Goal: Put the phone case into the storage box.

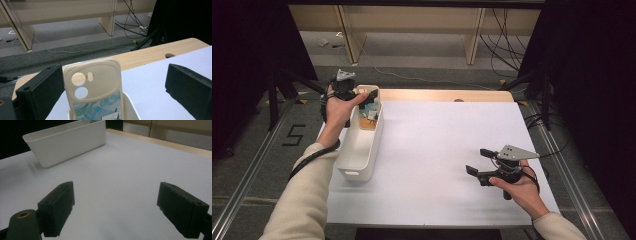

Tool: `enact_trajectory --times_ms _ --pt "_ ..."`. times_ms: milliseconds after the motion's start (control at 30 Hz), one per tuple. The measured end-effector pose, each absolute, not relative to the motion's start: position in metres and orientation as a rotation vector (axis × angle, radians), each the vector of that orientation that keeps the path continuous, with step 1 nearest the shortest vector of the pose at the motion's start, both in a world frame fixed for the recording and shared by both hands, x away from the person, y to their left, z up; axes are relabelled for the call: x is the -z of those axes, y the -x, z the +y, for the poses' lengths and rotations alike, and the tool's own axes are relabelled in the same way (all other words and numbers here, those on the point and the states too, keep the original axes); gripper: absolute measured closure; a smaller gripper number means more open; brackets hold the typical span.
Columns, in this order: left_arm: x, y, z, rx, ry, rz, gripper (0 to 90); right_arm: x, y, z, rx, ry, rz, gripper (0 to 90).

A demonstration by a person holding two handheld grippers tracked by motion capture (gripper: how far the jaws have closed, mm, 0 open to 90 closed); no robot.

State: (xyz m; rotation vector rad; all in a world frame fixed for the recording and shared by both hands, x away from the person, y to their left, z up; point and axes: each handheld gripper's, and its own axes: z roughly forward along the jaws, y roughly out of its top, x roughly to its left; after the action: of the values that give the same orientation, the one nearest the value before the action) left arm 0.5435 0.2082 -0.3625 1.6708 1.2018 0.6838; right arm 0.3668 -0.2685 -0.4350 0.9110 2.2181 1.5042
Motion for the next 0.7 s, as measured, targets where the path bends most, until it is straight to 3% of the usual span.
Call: enact_trajectory --times_ms 700 --pt "0.360 -0.498 0.209 -0.672 -1.696 1.110 1.3 0.435 -0.367 -0.268 -1.505 -0.912 2.220 15.5"
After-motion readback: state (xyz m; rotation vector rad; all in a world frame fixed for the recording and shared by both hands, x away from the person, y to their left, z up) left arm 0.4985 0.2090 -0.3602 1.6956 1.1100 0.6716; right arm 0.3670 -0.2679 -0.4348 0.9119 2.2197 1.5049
